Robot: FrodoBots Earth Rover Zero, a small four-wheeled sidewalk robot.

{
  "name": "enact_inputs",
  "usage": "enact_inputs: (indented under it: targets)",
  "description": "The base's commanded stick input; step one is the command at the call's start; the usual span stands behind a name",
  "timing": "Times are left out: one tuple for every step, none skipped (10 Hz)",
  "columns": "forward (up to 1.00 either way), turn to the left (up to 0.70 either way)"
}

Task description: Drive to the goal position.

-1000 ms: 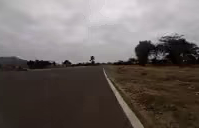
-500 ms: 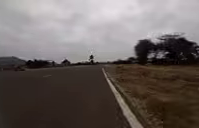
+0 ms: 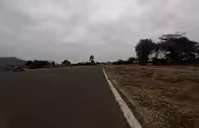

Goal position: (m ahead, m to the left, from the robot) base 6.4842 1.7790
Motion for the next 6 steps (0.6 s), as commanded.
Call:
enact_inputs:
  targets:
    - [0.85, -0.21]
    - [0.85, 0.00]
    - [0.85, 0.00]
    - [0.85, -0.11]
    - [0.85, -0.11]
    - [0.85, -0.19]
